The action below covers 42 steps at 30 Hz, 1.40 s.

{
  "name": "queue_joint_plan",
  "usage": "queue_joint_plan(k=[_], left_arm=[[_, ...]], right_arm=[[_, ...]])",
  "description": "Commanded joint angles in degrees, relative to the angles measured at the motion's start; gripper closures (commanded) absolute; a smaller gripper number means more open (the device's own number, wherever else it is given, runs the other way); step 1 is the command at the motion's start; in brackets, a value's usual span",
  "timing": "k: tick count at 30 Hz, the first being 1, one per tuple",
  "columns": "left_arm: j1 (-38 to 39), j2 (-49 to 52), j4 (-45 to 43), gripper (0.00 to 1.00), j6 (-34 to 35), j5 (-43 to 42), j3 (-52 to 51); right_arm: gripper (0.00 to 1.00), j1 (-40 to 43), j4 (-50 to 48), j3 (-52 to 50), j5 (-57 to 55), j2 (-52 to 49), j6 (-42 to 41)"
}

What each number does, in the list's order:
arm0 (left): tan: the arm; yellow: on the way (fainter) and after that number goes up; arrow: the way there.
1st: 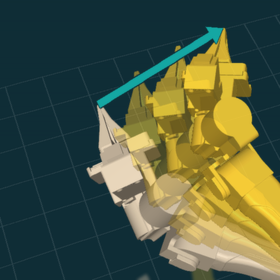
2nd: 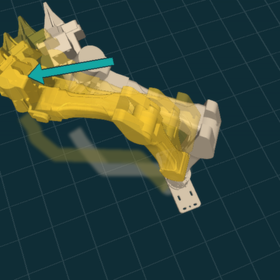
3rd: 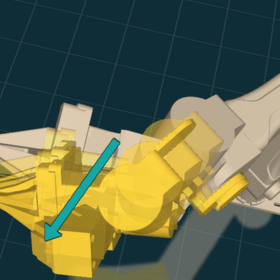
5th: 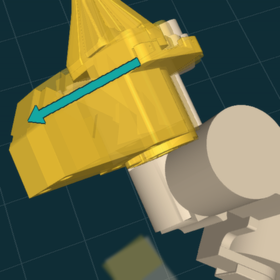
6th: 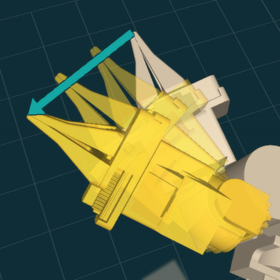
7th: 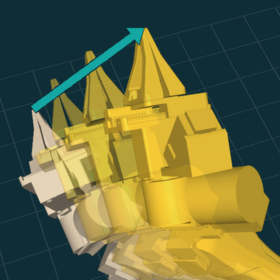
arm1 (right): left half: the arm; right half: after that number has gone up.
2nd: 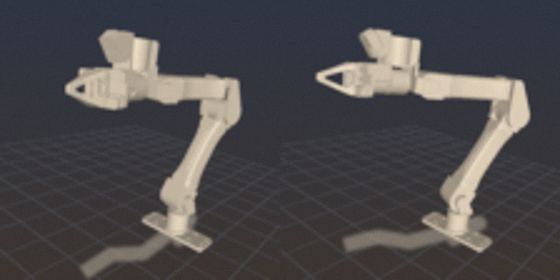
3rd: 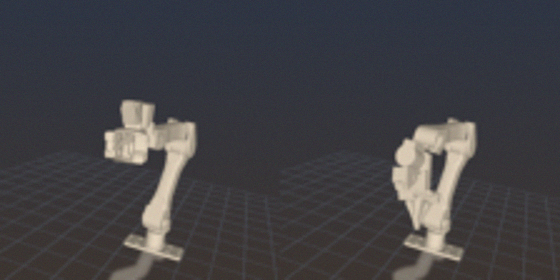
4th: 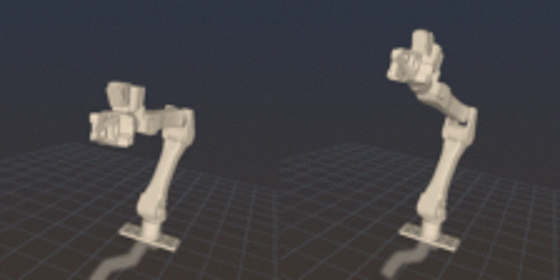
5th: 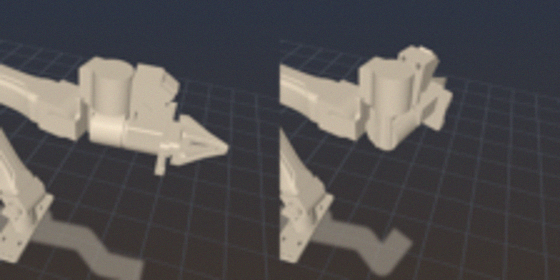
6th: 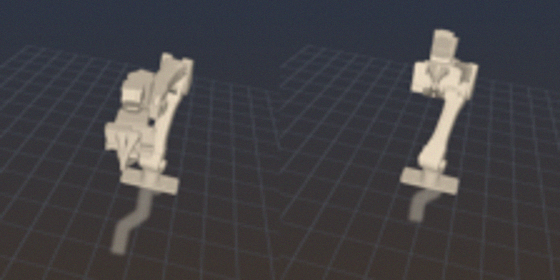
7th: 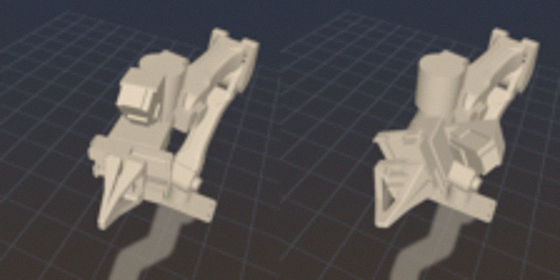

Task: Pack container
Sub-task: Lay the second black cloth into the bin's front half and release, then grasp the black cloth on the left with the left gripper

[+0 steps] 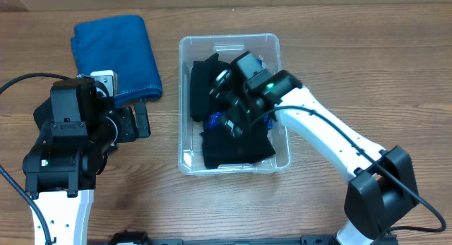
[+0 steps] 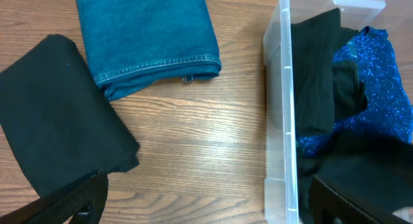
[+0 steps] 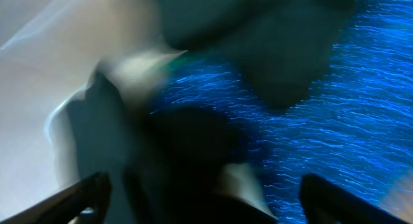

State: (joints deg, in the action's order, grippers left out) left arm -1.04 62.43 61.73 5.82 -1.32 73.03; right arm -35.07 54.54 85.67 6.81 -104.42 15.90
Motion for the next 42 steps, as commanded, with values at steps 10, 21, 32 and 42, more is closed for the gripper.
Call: queue_joint_plan(k=[10, 21, 32, 42], left_arm=[[0.28, 0.09, 1.29, 0.0, -0.07, 3.21, 1.16], [-44.48, 16.15, -1.55, 0.0, 12.02, -5.77, 1.16], [-52.85, 51.23, -14.12, 0.07, -1.2, -25.33, 1.16], [-43.91, 59.25, -16.46, 0.85, -5.66, -43.85, 1.4]], right_arm=[[0.0, 13.4, -4.31, 4.09, -24.15, 20.37, -25.59], [0.0, 37.07, 11.67, 3.56, -6.25, 17.4, -25.55], [0.0, 37.07, 12.35, 3.54, -6.69, 17.38, -25.51], [0.0, 37.07, 13.51, 3.54, -6.69, 17.38, -25.53]])
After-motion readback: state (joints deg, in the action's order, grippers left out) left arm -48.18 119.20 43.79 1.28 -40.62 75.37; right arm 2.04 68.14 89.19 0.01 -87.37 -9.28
